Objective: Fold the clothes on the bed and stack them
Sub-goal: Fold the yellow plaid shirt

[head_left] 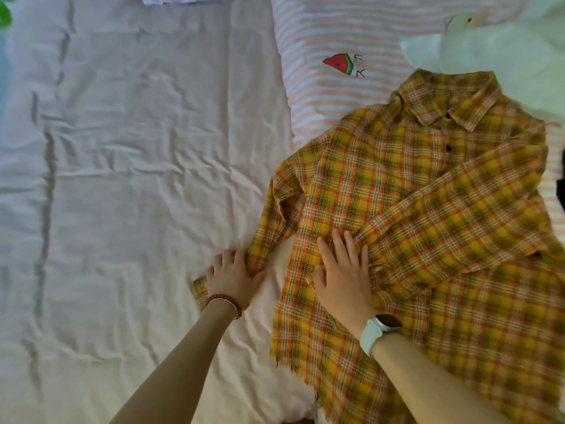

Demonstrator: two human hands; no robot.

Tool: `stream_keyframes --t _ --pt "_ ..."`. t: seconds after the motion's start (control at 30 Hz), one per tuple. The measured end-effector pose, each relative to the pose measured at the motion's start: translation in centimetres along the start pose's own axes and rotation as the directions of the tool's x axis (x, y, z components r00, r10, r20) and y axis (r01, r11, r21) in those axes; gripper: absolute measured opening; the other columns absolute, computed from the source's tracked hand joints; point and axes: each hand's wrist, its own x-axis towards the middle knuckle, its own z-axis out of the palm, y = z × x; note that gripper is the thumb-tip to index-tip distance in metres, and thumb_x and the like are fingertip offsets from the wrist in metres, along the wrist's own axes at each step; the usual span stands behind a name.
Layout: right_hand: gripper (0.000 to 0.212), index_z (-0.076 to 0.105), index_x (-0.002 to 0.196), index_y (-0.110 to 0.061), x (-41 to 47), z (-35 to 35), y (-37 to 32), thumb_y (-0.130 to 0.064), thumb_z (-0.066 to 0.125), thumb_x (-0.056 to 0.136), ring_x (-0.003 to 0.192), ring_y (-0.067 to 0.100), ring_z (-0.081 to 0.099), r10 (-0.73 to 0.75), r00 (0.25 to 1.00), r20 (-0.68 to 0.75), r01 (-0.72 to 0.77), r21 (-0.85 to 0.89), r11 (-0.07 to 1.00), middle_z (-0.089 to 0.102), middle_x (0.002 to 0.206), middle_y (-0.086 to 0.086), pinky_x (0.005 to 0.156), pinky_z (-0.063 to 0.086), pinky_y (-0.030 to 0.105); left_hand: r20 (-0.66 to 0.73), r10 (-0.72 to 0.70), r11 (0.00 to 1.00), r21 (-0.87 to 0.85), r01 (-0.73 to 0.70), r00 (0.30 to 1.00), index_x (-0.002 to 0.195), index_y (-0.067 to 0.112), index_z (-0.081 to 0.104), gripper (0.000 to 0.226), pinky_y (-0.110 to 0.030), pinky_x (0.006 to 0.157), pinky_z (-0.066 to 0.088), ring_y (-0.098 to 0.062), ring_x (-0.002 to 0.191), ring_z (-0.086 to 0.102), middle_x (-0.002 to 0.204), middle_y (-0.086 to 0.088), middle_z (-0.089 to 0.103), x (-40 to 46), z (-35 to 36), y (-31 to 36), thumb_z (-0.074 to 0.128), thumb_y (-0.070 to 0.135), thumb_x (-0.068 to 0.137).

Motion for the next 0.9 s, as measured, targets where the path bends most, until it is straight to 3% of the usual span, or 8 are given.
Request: stream_keyframes --t 0.1,0.2,0.4,0.5,0.6,0.67,0.8,0.9 --pt "0.051 0.022 0.147 -0.025 0.2 -0.2 0.3 -0.035 0.029 0.098 0.144 0.017 -0.001 0.005 1.0 -0.007 -0.005 0.029 1.0 0.01 0.157 0.0 0.115 -0.003 0.044 -0.069 -0.155 0.921 -0.372 0.118 0.986 0.108 0.013 0.049 0.025 -0.038 0.086 0.041 -0.033 0.106 0.052 0.112 -0.015 0.058 1.5 -0.5 0.1 0.045 0.034 0.094" --pt "0.047 0.033 0.143 -0.023 0.6 -0.9 0.8 -0.033 0.033 0.097 0.141 0.014 0.018 0.012 0.998 -0.063 -0.012 0.009 1.0 0.029 0.151 -0.004 0.113 0.01 0.041 -0.112 -0.503 0.601 -0.758 0.253 0.857 0.109 0.002 0.048 0.024 -0.034 0.077 0.036 -0.039 0.102 0.054 0.109 -0.025 0.059 3.6 -3.9 -1.6 0.044 0.021 0.096" --pt "0.041 0.044 0.134 -0.025 2.4 -3.3 -0.1 -0.032 0.037 0.095 0.123 0.013 0.04 0.033 0.989 -0.142 -0.033 0.003 0.999 0.051 0.131 -0.01 0.098 0.023 0.037 -0.266 -0.642 0.468 -0.879 0.094 0.719 0.116 -0.001 0.047 0.027 -0.027 0.074 0.034 -0.03 0.101 0.053 0.113 -0.019 0.057 8.0 -12.4 -3.4 0.039 0.01 0.093" --pt "0.042 0.041 0.137 -0.02 5.2 -5.4 -1.6 -0.028 0.037 0.097 0.127 0.014 0.036 -0.056 0.977 -0.206 0.09 0.161 0.983 0.046 0.136 -0.004 0.104 0.028 0.034 -0.389 -0.588 0.484 -0.872 -0.077 0.709 0.116 0.002 0.046 0.025 -0.017 0.067 0.034 -0.019 0.088 0.048 0.101 -0.006 0.053 8.5 -15.4 -2.5 0.04 0.008 0.092" --pt "0.045 0.035 0.141 -0.013 9.0 -7.9 -3.3 -0.02 0.039 0.097 0.135 0.018 0.03 -0.132 0.94 -0.314 0.225 0.281 0.933 0.037 0.144 0.004 0.11 0.03 0.034 -0.513 -0.376 0.536 -0.8 -0.27 0.772 0.111 0.005 0.05 0.027 -0.002 0.063 0.036 -0.011 0.083 0.05 0.089 0.005 0.054 7.2 -17.2 -2.6 0.047 0.008 0.084" --pt "0.046 0.031 0.143 -0.013 11.9 -9.4 -4.2 -0.02 0.038 0.097 0.138 0.02 0.025 -0.222 0.92 -0.322 0.295 0.201 0.934 0.032 0.148 0.005 0.111 0.028 0.038 -0.5 -0.192 0.616 -0.731 -0.292 0.845 0.11 0.009 0.054 0.039 -0.014 0.077 0.042 -0.013 0.087 0.054 0.095 -0.001 0.057 5.7 -17.2 -3.8 0.051 0.013 0.071" --pt "0.036 0.044 0.132 -0.013 17.6 -10.5 -4.9 -0.021 0.03 0.1 0.126 0.025 0.039 -0.38 0.919 -0.103 0.378 -0.035 0.925 0.051 0.131 0.009 0.097 0.037 0.044 -0.361 0.066 0.815 -0.518 -0.259 0.93 0.113 0.007 0.059 0.05 -0.023 0.081 0.038 -0.022 0.089 0.054 0.094 -0.001 0.045 2.3 -15.0 -6.7 0.079 0.011 0.066" --pt "0.034 0.054 0.121 -0.017 20.1 -10.3 -5.5 -0.026 0.028 0.101 0.112 0.026 0.046 -0.392 0.918 0.054 0.396 -0.148 0.906 0.059 0.113 0.01 0.083 0.035 0.038 -0.258 0.058 0.783 -0.588 -0.204 0.964 0.111 0.022 0.059 0.054 -0.015 0.078 0.039 -0.01 0.083 0.053 0.088 0.006 0.044 0.7 -13.4 -7.7 0.065 0.051 0.066"
